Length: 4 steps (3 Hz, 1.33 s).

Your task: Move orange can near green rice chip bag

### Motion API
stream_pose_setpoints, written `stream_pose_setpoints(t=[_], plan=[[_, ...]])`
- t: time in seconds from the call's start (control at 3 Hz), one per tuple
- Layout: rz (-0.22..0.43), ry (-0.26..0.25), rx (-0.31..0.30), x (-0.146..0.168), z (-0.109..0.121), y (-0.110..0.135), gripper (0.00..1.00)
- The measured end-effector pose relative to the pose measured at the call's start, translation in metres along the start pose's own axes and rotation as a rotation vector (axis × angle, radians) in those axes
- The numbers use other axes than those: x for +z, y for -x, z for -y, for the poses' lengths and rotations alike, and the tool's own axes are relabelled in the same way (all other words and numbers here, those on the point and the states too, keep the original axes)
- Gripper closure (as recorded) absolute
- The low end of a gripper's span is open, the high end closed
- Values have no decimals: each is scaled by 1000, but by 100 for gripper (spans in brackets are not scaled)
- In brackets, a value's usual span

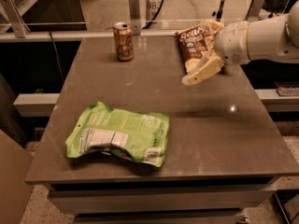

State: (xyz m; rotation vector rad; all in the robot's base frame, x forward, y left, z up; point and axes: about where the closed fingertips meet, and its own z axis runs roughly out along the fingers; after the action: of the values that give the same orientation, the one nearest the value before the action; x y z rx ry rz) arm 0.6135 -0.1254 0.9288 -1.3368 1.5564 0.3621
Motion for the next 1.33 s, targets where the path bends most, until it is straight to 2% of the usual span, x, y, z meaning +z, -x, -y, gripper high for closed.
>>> stream_pose_setpoints(t=[0.67,1.0,1.33], plan=[[148,27,52,80,36,-6,0],[153,29,57,84,38,-9,0],[131,15,71,94,40,-9,0]])
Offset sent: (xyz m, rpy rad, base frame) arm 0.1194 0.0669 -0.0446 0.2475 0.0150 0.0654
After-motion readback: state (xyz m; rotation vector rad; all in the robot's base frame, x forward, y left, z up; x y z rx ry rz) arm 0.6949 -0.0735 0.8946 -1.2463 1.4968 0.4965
